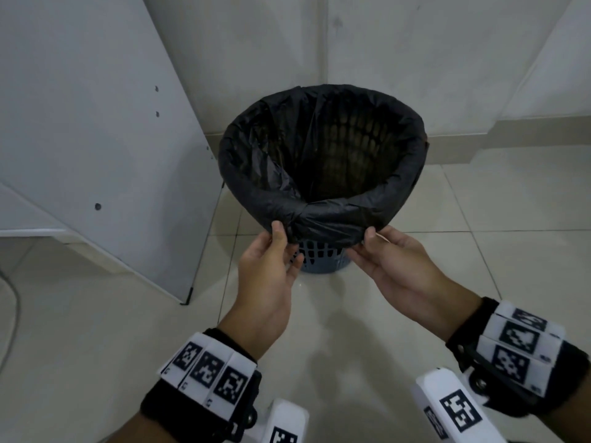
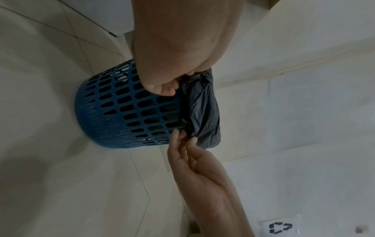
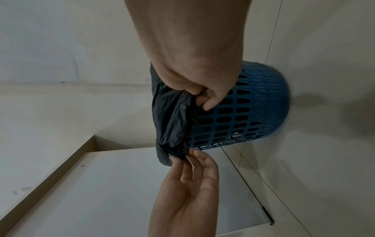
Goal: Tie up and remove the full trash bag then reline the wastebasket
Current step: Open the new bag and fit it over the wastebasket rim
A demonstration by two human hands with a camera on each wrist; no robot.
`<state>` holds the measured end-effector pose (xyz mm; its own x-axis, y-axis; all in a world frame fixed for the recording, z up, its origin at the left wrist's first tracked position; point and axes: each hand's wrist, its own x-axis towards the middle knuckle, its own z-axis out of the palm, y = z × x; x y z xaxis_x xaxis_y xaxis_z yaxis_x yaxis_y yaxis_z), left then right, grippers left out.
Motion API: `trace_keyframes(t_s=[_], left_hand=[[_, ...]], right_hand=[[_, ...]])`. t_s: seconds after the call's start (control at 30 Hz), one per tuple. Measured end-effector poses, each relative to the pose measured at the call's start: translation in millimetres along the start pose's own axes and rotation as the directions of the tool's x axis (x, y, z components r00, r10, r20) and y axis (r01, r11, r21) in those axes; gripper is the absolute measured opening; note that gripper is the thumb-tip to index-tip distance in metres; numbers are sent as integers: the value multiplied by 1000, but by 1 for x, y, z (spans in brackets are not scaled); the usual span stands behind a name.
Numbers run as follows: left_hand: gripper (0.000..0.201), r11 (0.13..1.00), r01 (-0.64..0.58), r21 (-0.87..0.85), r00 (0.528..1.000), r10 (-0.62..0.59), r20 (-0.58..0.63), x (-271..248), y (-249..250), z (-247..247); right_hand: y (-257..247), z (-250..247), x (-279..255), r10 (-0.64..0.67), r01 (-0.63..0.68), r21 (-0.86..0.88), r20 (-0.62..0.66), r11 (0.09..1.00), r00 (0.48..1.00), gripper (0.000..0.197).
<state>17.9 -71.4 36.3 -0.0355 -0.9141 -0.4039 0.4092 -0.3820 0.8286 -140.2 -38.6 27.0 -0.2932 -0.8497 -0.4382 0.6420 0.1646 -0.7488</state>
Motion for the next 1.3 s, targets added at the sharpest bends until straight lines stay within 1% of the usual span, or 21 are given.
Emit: trace_keyframes(t_s=[0.07,0.13,0.2,0.27,0.4,0.47,0.67,0.73,0.8,0.93,1.07,1.17,1.3], left_hand=[[19,999,13,-32,1000,-13,-4,1,1,0],[26,999,2,-33,999,-3,-36,-2,-2,1],[39,1000,6,25,998,-4,-70,-10,-9,2],[45,995,18,99,998,-12,-67,-21,-17,6],[41,980,-35,197,999,40,-24,-27,-25,14],[38,976,-61,209,998,62,1,-25,-24,17],[28,989,-21,145,1000,19,20,-18,-21,24],[27,993,-27,113,999,21,48,-16,-19,24],[27,993,-34,117,997,25,76,-15,-18,23],[28,988,-53,144,994,38,107,-11,-18,23],[31,991,-40,125,995,28,99,-11,-17,25],[32,996,-21,90,996,13,83,-14,-17,27],[42,999,0,41,996,-4,94,-18,-16,28]], right_hand=[[-1,2,2,-12,12,-5,-7,1000,1000,13],[-2,5,3,-25,25,-11,-15,1000,1000,13],[-2,6,4,-39,38,-7,-17,999,999,13],[-2,6,5,-47,47,-14,-20,999,999,16],[-4,8,4,-53,52,-25,-17,998,998,23],[-4,11,4,-60,59,-39,-10,997,998,24],[1,9,-4,-60,60,-23,-9,998,998,26],[7,7,-10,-21,21,-44,12,999,1000,33],[12,5,-15,12,-10,-59,37,998,999,39],[15,7,-17,7,-2,-62,83,998,996,31],[11,12,-14,-25,27,-16,125,1000,992,21],[6,14,-10,-52,51,4,121,999,991,24],[4,15,-5,-71,72,-3,88,997,994,21]])
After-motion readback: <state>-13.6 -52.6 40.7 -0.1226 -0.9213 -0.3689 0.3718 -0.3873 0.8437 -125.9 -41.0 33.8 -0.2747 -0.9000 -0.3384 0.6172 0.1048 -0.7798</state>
